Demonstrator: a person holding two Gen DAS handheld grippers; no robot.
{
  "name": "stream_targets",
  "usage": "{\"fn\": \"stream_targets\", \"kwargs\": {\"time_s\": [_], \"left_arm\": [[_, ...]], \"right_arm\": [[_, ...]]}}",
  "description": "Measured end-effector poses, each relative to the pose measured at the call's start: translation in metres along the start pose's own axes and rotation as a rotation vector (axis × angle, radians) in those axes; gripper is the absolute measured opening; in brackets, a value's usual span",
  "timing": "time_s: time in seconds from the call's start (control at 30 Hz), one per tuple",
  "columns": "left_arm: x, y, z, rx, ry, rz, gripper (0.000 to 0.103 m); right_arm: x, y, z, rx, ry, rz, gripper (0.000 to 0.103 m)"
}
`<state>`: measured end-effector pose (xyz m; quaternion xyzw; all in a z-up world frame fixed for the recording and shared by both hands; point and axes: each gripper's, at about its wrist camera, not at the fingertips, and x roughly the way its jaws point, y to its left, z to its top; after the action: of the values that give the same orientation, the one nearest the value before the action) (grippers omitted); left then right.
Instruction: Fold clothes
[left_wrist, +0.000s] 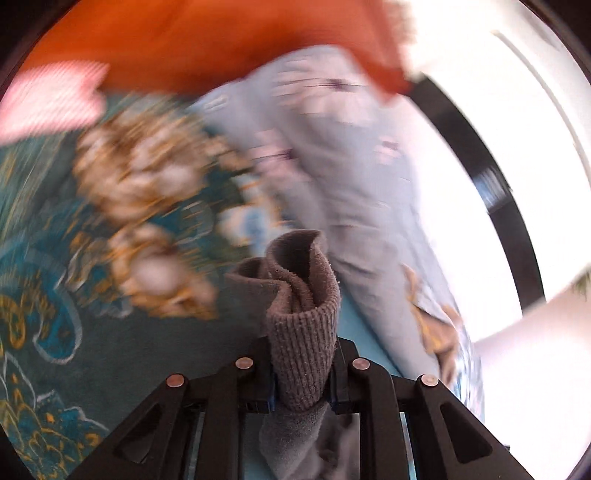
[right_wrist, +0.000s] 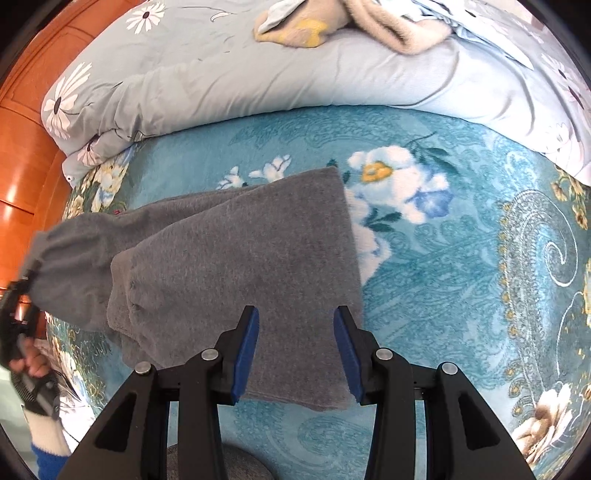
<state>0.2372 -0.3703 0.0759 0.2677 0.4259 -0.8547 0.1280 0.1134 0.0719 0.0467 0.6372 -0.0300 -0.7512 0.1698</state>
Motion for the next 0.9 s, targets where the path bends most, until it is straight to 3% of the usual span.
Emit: {"fn": "stream_targets", "kwargs": {"time_s": [0.13, 0.23, 0.37, 0.47, 0.63, 0.7, 0.83, 0.9], "left_arm": [[-0.002, -0.08, -0.013, 0.188, 0.015, -0.084, 0.02], [0.011, -0.136, -0.043, 0.325, 0.084, -0.156, 0.02], [0.042, -0.182, -0.095, 0.45, 0.234, -0.208, 0.021], [0.075, -0.196, -0.139, 0.505, 0.368, -0.181, 0.022], [0.12, -0.196, -0.195, 0.563, 0.564, -0.083, 0.025], [0.12, -0.196, -0.202, 0.564, 0.594, -0.077, 0.032], [0.099, -0.188, -0.188, 0.469, 0.618, -0.186, 0.059], [0.085, -0.178, -0.174, 0.399, 0.618, -0.259, 0.063]], "right_arm": [[-0.005, -0.005, -0.002, 0.013, -0.01, 0.015, 0.043], [-0.008, -0.01, -0.004, 0.022, -0.023, 0.03, 0.043], [-0.01, -0.021, -0.005, 0.047, -0.032, 0.036, 0.043], [-0.009, -0.034, -0.007, 0.077, -0.031, 0.033, 0.043], [-0.008, -0.05, -0.012, 0.109, -0.025, 0.033, 0.043], [-0.007, -0.054, -0.012, 0.113, -0.025, 0.036, 0.043], [-0.013, -0.051, -0.008, 0.1, -0.047, 0.07, 0.043], [-0.018, -0.043, -0.003, 0.072, -0.062, 0.116, 0.043]]}}
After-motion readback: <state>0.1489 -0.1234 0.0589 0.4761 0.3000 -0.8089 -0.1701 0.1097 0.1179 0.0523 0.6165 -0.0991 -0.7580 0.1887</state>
